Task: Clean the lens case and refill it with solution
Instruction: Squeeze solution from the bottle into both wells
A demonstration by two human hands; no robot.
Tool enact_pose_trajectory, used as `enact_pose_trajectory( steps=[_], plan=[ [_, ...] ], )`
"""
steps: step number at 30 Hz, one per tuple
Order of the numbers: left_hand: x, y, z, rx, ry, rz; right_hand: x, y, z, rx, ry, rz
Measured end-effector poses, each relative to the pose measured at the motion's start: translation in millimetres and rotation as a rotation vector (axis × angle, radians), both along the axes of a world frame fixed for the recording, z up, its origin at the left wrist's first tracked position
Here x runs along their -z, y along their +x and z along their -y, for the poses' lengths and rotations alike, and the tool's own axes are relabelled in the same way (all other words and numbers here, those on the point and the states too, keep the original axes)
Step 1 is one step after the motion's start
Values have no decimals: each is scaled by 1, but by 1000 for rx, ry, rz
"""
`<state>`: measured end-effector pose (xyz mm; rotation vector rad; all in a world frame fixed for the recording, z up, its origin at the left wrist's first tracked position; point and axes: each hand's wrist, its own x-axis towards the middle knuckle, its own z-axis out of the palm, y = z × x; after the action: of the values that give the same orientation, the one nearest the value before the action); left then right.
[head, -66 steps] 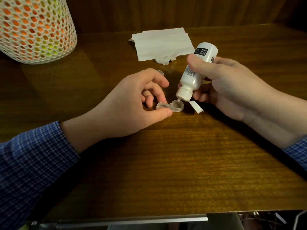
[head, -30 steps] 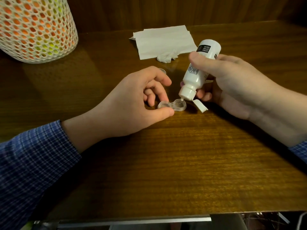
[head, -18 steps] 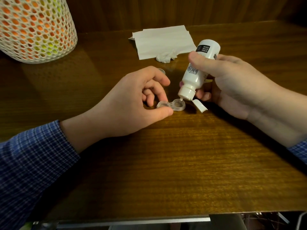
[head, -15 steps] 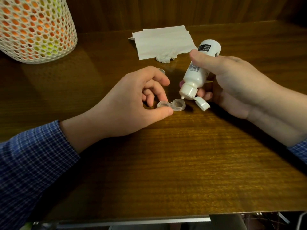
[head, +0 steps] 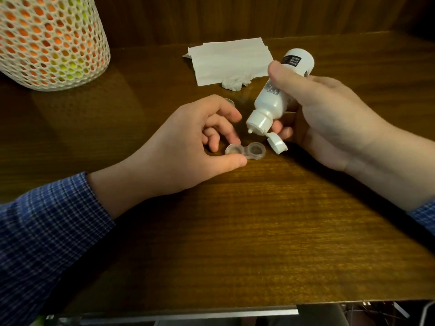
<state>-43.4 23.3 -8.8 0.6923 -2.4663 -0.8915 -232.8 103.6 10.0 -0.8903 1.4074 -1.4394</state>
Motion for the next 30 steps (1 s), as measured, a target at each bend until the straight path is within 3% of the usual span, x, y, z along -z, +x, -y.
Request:
enact_pose_trajectory(
  steps=[8, 30],
  plan=[
    [1, 0, -1, -37, 20, -28, 8, 14, -1, 1, -157, -176],
    [0, -1, -2, -36, 9, -16, 7, 11, -2, -14, -123, -222]
  ],
)
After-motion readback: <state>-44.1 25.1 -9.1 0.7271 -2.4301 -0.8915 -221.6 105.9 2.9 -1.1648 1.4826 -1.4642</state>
